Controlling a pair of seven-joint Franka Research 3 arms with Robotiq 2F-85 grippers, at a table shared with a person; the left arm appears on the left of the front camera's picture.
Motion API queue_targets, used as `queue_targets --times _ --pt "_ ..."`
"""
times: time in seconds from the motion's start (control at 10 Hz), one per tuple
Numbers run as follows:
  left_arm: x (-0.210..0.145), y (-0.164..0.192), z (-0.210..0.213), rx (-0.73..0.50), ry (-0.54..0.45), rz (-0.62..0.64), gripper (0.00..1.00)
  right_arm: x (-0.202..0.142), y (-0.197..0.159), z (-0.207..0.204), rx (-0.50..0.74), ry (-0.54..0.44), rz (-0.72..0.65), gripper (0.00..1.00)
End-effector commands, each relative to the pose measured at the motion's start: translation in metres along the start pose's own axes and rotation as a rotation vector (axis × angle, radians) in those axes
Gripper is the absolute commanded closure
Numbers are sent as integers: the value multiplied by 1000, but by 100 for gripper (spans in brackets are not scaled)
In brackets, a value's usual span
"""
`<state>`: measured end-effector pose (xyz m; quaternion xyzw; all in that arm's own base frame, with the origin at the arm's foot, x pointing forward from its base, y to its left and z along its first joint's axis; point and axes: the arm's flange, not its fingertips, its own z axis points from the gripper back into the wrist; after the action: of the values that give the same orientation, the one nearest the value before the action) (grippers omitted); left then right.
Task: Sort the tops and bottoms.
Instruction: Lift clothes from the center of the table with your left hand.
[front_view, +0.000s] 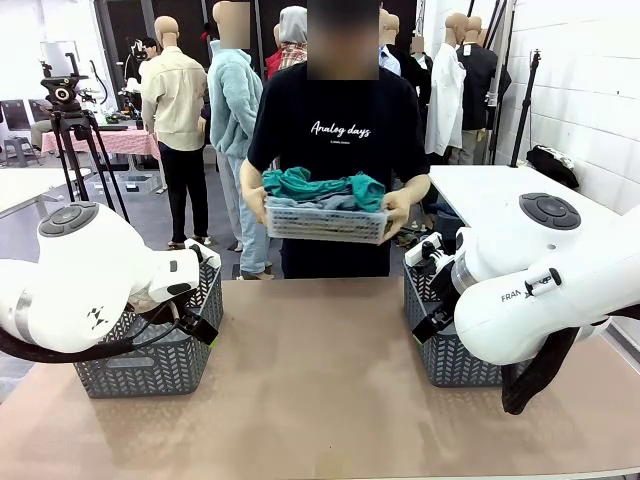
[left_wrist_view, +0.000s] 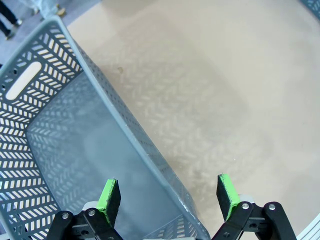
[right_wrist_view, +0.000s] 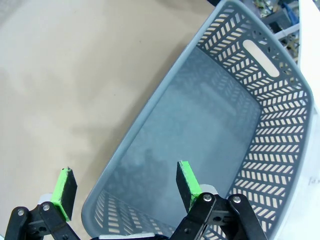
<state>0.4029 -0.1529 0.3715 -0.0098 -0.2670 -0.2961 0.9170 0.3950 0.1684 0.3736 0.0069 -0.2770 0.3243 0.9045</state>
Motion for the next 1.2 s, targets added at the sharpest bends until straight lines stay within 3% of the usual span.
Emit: queue_targets --times 0.0,0.7,1.1 --pt "0 1 0 0 0 3 0 0 0 0 0 0 -2 0" --pt "-2 3 5 21 -17 -9 0 2 -4 2 9 -16 -9 0" --pt "-1 17 29 29 -45 19 0 2 -5 17 -6 -46 -13 0"
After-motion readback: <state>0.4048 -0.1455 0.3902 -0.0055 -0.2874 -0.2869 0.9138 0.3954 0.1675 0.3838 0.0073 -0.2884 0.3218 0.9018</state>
